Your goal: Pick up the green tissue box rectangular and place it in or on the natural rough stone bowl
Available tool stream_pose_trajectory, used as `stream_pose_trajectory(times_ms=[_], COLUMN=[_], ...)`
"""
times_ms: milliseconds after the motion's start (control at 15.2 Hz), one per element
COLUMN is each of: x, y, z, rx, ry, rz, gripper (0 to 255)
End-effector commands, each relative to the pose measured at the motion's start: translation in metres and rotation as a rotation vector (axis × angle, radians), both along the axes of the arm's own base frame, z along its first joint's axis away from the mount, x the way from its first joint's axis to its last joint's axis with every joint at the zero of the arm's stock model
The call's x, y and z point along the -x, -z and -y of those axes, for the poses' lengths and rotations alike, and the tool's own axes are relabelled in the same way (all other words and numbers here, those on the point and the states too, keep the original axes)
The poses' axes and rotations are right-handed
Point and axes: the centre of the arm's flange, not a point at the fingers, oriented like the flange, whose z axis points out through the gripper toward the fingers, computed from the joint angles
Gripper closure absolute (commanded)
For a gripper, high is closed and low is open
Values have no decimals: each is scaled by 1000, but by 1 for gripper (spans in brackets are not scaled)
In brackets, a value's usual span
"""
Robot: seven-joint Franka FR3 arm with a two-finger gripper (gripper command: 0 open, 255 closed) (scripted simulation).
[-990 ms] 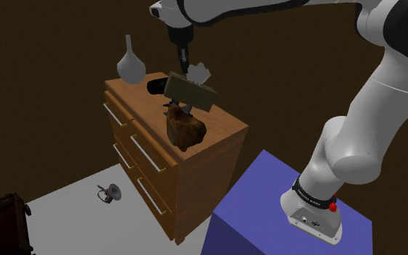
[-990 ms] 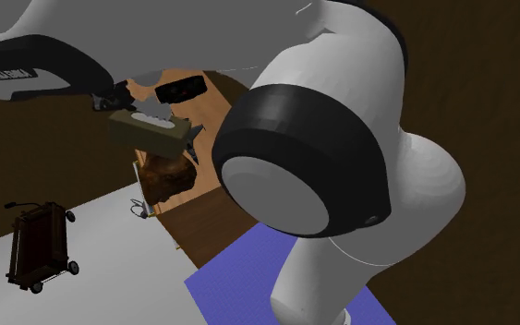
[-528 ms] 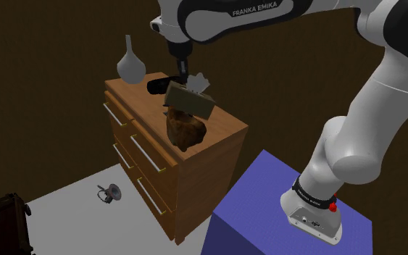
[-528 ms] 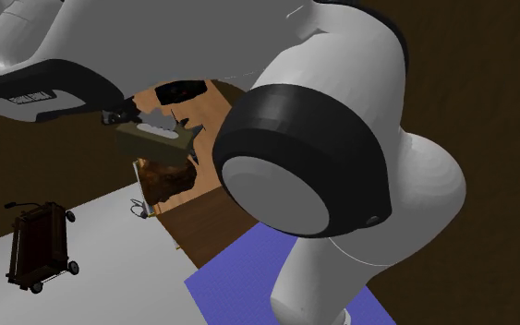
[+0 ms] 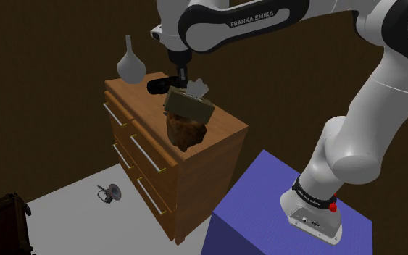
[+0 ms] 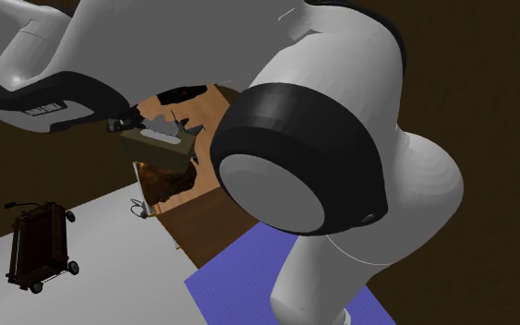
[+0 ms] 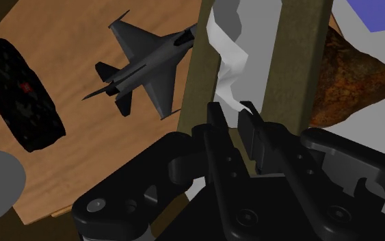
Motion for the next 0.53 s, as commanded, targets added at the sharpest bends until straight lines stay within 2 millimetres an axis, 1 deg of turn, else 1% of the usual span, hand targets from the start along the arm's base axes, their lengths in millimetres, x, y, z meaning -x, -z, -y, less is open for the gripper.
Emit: stream_pose_trajectory(times_ms=[0,132,198,462], x=[0,0,0,0], y=[0,0,0,0], z=[0,0,0,0], rx=[0,0,0,0], ry=[0,0,0,0], rz=[0,0,0,0], gripper=[255,255,0,0])
